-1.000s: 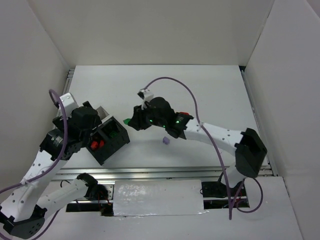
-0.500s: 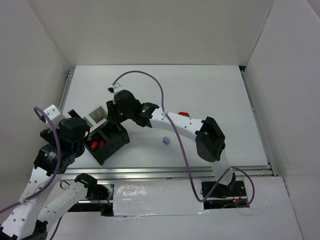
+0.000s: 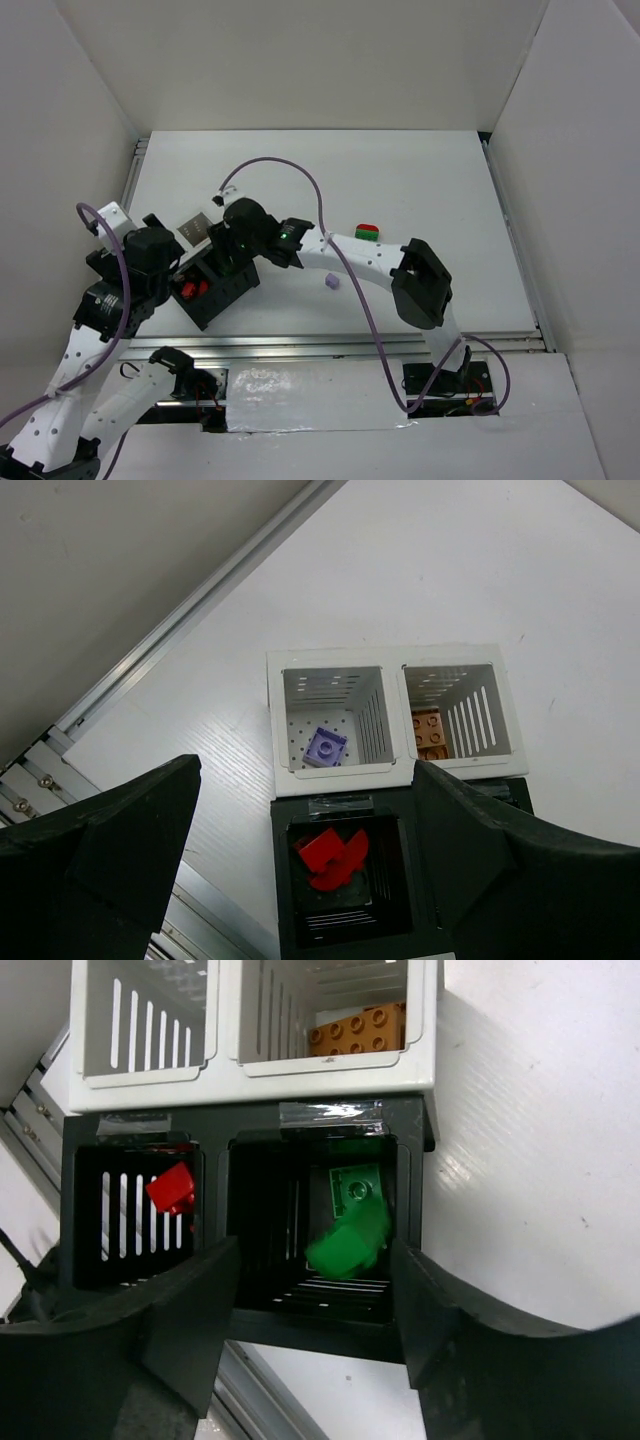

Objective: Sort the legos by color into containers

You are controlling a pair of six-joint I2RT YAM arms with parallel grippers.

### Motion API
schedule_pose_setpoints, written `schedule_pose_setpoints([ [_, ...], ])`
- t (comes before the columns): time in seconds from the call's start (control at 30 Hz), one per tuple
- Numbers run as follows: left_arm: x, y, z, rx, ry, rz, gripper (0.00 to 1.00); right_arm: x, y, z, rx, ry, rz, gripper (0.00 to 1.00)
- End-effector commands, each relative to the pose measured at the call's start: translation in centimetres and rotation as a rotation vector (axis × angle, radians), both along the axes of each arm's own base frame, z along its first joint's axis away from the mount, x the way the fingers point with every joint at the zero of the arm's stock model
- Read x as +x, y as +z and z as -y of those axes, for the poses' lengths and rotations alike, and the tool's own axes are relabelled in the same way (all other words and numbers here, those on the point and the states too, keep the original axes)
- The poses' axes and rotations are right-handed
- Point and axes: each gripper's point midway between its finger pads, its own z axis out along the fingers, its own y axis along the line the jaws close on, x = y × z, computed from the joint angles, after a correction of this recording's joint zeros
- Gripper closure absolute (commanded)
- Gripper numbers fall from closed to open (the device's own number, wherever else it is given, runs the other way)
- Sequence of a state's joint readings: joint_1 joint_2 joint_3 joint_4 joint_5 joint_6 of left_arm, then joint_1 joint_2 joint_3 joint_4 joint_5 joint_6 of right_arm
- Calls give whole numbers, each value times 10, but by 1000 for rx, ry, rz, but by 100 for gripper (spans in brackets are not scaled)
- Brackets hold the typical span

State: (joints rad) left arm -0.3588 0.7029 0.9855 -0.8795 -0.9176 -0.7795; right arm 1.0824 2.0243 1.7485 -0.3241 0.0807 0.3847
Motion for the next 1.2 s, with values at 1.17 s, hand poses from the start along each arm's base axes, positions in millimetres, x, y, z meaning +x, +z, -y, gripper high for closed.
schedule_pose_setpoints([
  [1.17, 76, -86, 324, -66, -978, -354, 0, 2, 79, 396, 48, -992, 73, 0],
])
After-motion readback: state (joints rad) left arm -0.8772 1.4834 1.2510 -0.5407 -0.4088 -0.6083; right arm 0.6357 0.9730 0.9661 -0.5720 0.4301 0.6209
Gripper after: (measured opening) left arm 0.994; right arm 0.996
